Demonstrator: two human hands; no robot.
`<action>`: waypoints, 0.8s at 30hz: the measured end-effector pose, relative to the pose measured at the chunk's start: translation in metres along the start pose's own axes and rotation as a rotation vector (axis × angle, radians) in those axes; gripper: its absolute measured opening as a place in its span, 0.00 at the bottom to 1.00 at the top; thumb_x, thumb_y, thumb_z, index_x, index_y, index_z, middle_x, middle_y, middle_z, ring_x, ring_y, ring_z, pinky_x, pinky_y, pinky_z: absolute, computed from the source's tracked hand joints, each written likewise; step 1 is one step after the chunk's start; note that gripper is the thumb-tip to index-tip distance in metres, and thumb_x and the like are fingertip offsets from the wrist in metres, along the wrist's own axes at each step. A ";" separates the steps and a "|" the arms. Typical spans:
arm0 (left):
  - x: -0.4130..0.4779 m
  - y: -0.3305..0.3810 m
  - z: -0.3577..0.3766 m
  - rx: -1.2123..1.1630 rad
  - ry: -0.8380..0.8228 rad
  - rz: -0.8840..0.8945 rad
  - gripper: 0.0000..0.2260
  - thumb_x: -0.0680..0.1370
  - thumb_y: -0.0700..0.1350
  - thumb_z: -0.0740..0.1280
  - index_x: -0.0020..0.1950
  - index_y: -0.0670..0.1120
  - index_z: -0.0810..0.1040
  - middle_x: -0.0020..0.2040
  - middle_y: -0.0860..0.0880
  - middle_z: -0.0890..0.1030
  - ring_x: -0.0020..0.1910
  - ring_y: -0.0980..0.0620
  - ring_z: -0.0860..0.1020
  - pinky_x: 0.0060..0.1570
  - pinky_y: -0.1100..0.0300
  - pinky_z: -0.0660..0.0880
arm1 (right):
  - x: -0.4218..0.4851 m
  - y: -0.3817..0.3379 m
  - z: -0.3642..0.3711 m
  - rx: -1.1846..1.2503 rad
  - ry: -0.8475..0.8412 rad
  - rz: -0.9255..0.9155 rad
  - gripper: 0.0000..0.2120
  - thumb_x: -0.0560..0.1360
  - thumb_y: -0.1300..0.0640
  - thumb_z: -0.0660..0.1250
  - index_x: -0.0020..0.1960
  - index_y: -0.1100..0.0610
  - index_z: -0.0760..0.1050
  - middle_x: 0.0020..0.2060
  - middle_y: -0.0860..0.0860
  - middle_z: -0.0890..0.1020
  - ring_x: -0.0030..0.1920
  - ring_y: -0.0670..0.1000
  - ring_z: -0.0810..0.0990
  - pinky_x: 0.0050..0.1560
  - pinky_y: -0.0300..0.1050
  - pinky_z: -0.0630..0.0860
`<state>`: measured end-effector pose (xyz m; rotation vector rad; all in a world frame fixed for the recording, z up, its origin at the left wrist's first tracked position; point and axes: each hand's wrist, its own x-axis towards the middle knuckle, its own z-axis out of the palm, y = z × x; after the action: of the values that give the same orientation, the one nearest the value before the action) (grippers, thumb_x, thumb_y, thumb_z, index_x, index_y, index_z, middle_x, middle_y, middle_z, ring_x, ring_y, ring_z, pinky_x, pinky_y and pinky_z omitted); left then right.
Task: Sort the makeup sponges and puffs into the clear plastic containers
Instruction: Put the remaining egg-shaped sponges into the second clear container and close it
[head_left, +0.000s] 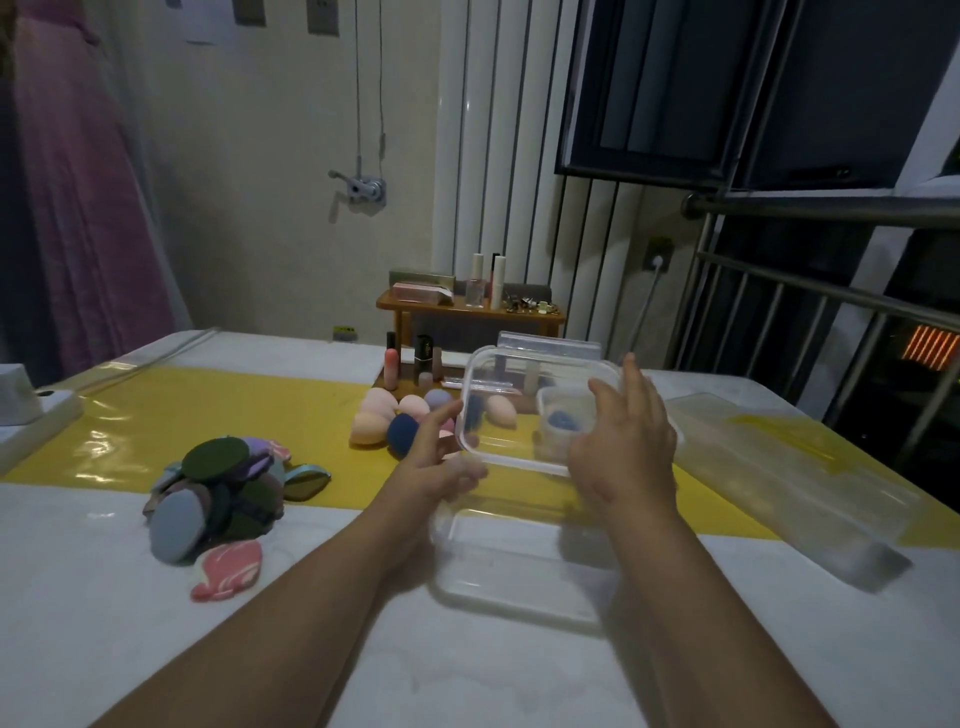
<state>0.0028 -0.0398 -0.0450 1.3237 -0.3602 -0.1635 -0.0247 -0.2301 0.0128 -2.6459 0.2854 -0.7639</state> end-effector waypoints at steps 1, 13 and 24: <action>0.001 -0.001 -0.001 0.010 -0.001 -0.006 0.34 0.67 0.43 0.73 0.69 0.63 0.70 0.66 0.44 0.75 0.63 0.39 0.76 0.66 0.40 0.72 | 0.000 -0.001 0.000 -0.046 -0.010 -0.002 0.24 0.76 0.60 0.62 0.72 0.49 0.68 0.80 0.48 0.49 0.79 0.54 0.47 0.76 0.53 0.51; 0.001 0.008 0.002 0.162 0.018 -0.112 0.35 0.67 0.40 0.67 0.71 0.65 0.66 0.65 0.42 0.73 0.62 0.36 0.75 0.66 0.40 0.72 | 0.010 -0.029 -0.003 -0.080 -0.537 -0.172 0.10 0.72 0.55 0.75 0.49 0.44 0.77 0.48 0.46 0.79 0.47 0.47 0.77 0.49 0.42 0.77; 0.024 0.001 -0.019 1.339 0.310 0.361 0.18 0.80 0.45 0.63 0.70 0.52 0.72 0.61 0.49 0.79 0.58 0.49 0.75 0.55 0.56 0.71 | 0.015 -0.001 0.004 -0.025 -0.503 -0.167 0.14 0.72 0.58 0.75 0.56 0.48 0.82 0.48 0.46 0.80 0.51 0.49 0.79 0.55 0.41 0.76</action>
<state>0.0319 -0.0304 -0.0438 2.5101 -0.4467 0.7088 -0.0094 -0.2323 0.0173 -2.7967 -0.0632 -0.1194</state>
